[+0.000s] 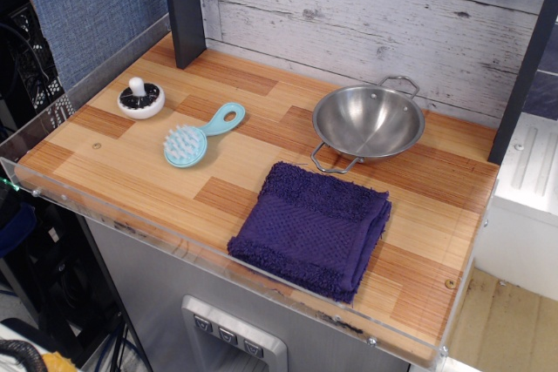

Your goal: Place wok on top of purple cloth.

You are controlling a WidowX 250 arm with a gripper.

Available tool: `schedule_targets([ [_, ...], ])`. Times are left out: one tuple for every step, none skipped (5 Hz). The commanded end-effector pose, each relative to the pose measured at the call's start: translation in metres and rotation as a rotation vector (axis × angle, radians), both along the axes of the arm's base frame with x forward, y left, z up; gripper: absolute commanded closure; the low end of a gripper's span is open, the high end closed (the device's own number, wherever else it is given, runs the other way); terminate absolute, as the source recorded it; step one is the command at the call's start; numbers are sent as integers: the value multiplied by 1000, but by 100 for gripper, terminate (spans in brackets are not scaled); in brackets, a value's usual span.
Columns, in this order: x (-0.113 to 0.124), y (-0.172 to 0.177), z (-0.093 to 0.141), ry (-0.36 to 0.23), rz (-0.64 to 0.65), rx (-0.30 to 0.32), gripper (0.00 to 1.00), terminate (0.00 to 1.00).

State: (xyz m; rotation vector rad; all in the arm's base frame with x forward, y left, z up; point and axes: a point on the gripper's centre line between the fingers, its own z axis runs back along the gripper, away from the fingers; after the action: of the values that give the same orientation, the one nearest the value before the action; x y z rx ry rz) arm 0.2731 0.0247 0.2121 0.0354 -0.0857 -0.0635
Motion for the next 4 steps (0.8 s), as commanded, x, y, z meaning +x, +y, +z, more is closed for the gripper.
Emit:
schedule_targets([
  [0,0,0,0,0,0,0,0],
  [12,-23,-9,-11,-32,-21,0,0],
  [26,-50,-18,-16,-79,-19,0,0],
  [38,-76,-35,-27,-97,-13,0,0],
])
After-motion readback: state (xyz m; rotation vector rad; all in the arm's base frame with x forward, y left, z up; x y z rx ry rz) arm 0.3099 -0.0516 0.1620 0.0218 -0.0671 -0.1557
